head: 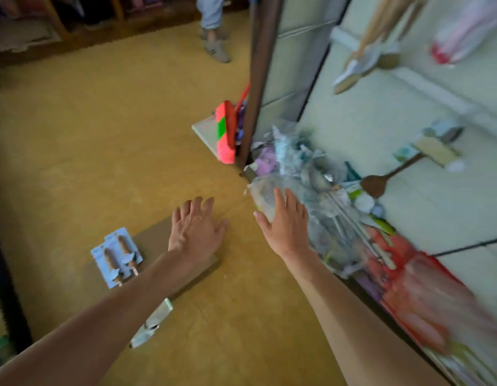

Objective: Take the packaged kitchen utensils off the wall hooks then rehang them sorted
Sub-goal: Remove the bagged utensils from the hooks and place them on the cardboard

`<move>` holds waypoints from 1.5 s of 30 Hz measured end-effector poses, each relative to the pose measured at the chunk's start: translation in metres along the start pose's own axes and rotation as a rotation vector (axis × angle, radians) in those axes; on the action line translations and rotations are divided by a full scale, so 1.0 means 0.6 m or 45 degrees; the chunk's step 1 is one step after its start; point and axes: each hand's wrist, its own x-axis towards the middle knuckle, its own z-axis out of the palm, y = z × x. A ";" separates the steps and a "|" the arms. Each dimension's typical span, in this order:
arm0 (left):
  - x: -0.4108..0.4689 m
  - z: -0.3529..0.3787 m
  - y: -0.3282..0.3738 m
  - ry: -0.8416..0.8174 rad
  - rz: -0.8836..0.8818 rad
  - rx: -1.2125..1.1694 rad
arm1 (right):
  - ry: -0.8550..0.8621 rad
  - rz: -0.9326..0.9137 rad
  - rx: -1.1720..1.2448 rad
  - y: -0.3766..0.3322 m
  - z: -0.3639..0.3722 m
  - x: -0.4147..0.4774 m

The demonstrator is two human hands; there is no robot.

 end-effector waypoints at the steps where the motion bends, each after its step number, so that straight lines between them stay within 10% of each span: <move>1: -0.004 -0.003 0.042 -0.003 0.048 0.005 | 0.012 0.042 -0.002 0.033 -0.027 -0.011; 23: -0.226 0.091 0.834 -0.103 0.794 0.097 | 0.194 0.608 -0.083 0.692 -0.419 -0.349; 45: -0.439 0.049 1.118 -0.108 1.450 -0.063 | 0.475 1.039 -0.217 0.824 -0.648 -0.606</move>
